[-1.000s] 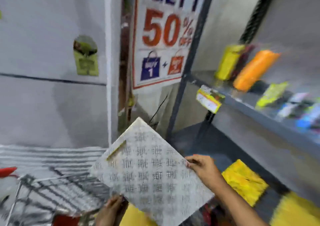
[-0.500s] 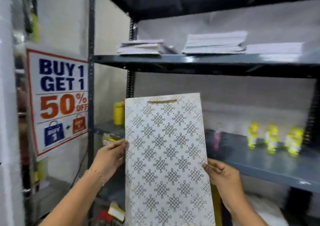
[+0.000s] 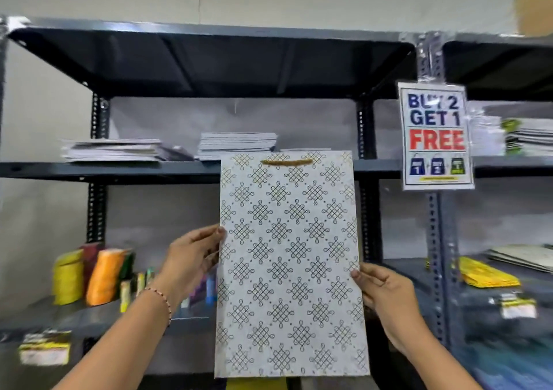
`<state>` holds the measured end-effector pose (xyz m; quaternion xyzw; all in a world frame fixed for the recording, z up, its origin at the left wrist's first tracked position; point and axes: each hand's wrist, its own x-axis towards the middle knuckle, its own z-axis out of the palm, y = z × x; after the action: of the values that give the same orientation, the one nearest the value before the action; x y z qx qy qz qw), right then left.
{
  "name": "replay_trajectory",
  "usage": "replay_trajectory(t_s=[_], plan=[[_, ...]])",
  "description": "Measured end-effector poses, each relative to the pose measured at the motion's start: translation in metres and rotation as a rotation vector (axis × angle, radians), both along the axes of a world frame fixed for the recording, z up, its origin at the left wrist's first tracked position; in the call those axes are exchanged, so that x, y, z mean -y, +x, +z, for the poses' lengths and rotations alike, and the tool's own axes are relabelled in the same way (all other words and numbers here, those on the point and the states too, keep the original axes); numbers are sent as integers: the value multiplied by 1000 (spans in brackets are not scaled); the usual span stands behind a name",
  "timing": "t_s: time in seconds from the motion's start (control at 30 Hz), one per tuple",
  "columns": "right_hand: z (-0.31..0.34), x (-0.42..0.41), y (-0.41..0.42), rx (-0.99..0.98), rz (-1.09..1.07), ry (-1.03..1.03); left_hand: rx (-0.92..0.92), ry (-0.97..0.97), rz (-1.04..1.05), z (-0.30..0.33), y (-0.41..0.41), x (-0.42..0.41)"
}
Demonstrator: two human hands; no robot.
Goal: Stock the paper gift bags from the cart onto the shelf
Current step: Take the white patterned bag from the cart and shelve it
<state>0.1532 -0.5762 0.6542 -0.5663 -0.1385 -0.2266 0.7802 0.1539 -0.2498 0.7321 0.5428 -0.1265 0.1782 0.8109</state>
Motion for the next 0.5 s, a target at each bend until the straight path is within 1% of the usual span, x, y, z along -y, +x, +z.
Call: replay_trajectory(t_s=[0.2, 0.5], plan=[[4, 18, -19, 40, -16, 10, -4, -1, -38, 3, 0, 22], [-10, 23, -17, 16, -34, 29, -2, -29, -56, -8, 5, 31]])
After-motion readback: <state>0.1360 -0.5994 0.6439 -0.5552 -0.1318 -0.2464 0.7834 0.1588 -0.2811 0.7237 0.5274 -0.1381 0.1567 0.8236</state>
